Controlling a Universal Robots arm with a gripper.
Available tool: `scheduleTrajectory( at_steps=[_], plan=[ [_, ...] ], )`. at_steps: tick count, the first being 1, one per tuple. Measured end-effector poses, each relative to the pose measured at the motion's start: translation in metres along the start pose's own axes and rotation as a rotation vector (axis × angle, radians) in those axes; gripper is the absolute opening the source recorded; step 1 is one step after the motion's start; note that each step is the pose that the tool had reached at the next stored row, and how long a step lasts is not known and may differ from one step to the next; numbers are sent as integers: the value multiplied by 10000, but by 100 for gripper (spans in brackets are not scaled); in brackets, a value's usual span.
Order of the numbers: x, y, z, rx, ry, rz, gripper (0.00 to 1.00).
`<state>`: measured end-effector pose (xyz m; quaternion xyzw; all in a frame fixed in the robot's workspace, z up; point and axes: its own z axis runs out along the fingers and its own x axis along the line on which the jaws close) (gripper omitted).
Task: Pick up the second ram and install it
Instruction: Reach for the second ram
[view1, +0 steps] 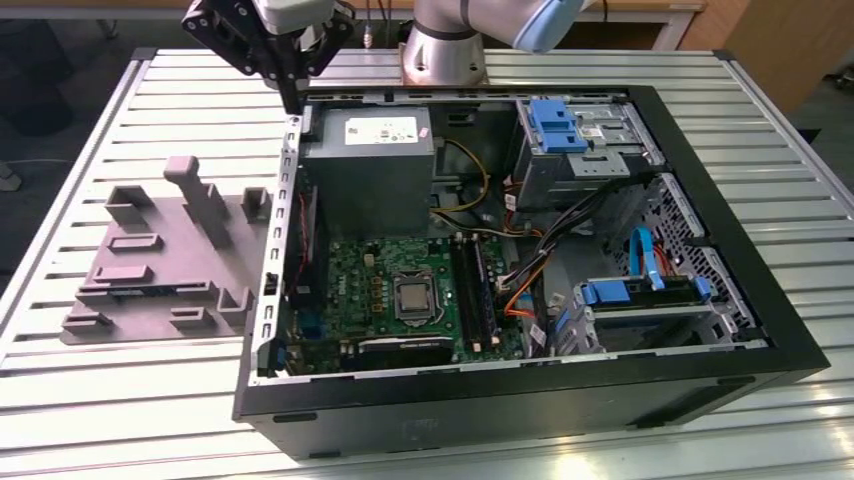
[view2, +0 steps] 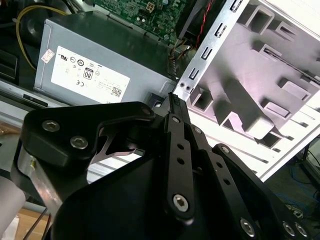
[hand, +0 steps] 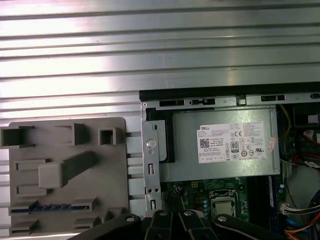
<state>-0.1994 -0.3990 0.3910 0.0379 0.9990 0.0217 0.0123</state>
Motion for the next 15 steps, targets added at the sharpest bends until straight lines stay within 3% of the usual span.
scheduleTrajectory(
  at_steps=[15],
  plan=[
    [94, -7, 3, 2, 9, 1, 11]
  ],
)
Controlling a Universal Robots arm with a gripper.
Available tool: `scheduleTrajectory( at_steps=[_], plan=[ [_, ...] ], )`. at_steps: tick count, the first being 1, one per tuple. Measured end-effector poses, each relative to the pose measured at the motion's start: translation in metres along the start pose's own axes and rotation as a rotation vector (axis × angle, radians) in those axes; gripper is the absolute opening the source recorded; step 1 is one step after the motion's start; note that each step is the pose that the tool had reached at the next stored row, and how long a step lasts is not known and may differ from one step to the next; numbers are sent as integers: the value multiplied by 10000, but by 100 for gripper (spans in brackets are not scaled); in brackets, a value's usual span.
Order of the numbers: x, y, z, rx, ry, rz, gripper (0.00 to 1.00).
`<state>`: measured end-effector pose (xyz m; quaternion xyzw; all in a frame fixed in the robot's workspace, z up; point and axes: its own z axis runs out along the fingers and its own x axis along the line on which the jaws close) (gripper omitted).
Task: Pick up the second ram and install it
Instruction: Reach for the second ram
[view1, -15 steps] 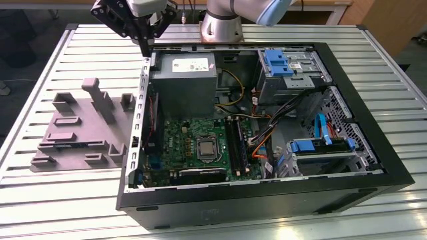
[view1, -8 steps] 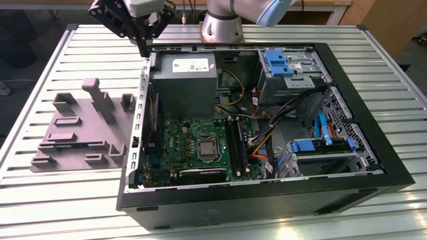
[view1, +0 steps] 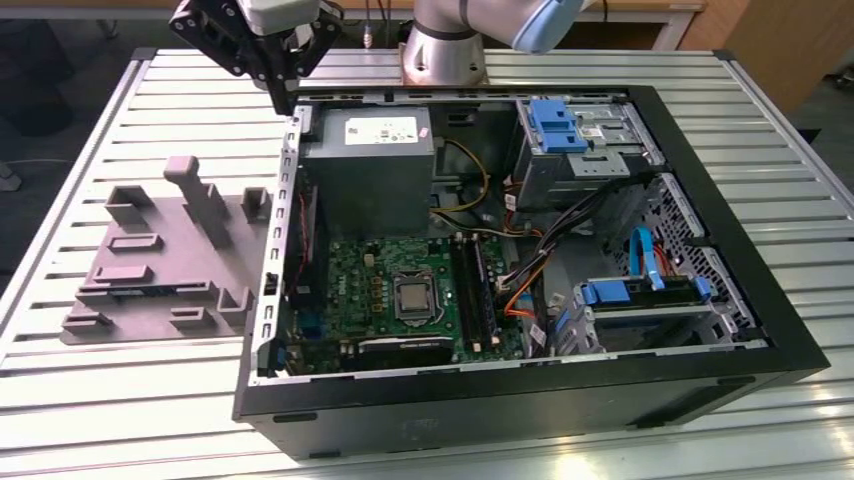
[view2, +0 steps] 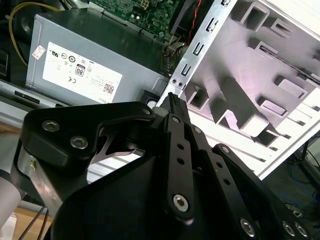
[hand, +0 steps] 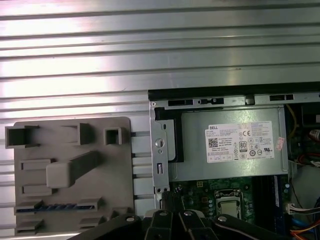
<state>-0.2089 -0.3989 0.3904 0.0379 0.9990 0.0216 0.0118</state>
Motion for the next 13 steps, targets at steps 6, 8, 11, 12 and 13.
scheduleTrajectory(
  at_steps=[6, 8, 11, 12, 13],
  plan=[
    [38, -3, 1, -1, 2, 0, 11],
    [52, -4, 1, 0, 3, 0, 11],
    [71, -6, 2, 0, 3, 0, 11],
    [77, -6, 2, -1, 3, 0, 11],
    [83, -6, 3, 0, 4, 0, 11]
  ],
)
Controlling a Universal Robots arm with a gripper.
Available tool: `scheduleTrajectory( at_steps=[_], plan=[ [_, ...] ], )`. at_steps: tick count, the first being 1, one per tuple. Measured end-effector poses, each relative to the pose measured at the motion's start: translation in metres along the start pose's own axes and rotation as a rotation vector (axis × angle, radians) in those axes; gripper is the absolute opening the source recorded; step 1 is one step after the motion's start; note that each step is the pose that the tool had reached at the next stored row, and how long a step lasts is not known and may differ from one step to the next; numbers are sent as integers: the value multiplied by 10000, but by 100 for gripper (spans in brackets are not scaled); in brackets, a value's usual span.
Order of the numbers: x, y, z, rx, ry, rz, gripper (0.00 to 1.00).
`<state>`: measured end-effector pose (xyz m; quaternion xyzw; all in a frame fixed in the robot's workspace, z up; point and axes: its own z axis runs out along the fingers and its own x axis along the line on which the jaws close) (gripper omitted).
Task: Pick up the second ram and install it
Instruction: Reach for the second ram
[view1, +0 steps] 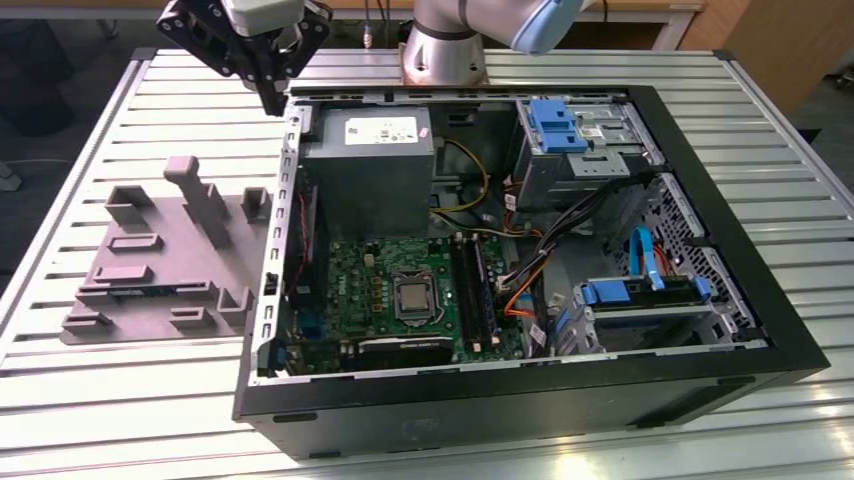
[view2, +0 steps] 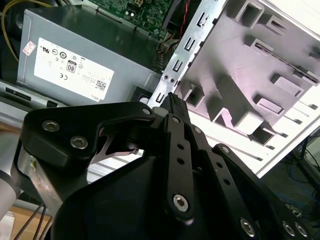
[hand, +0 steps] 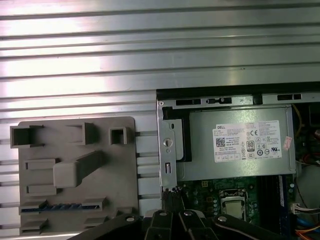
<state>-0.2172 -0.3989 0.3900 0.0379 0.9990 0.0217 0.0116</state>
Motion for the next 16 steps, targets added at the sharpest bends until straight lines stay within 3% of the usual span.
scheduleTrajectory(
  at_steps=[16],
  plan=[
    [127, -10, 3, 1, 5, 0, 11]
  ],
)
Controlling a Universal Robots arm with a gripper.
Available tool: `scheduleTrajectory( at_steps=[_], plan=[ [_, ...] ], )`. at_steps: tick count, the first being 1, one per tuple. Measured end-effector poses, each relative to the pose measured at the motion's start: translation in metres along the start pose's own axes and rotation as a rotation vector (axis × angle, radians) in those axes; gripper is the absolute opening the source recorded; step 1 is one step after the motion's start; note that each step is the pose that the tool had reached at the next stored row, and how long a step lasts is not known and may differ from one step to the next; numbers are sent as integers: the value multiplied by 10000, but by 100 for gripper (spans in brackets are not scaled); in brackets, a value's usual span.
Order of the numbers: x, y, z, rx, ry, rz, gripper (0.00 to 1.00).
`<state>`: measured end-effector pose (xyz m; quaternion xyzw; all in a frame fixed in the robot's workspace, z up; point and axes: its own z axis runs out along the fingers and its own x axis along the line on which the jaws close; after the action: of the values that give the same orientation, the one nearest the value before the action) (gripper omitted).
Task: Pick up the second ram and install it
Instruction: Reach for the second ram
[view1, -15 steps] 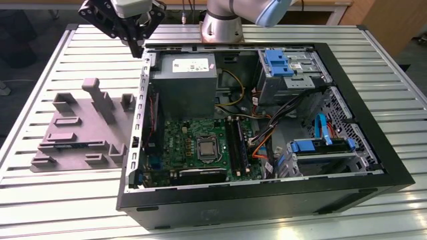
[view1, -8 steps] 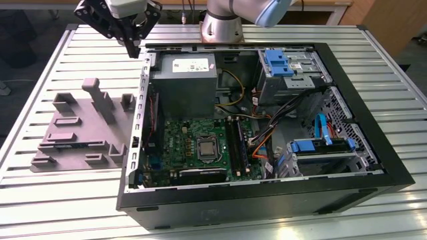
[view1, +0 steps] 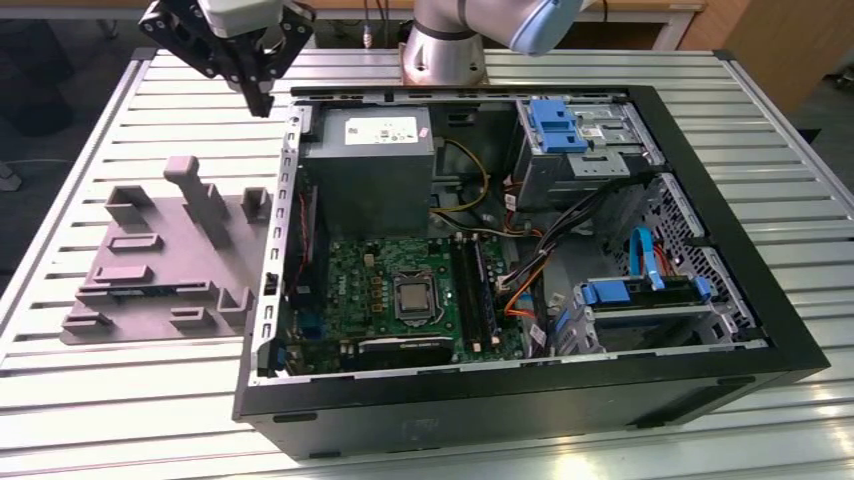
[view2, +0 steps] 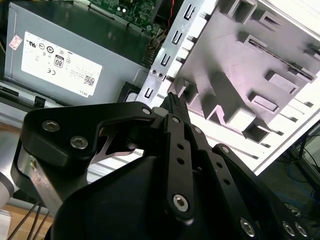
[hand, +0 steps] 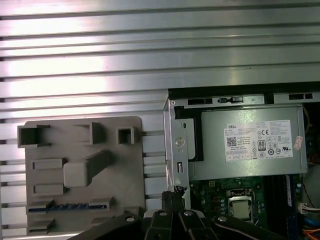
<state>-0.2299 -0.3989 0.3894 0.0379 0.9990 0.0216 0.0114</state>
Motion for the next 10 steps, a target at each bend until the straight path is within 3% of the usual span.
scheduleTrajectory(
  at_steps=[6, 10],
  plan=[
    [58, -19, 1, 0, 2, 0, 11],
    [111, -79, 0, 0, 2, 0, 11]
  ],
)
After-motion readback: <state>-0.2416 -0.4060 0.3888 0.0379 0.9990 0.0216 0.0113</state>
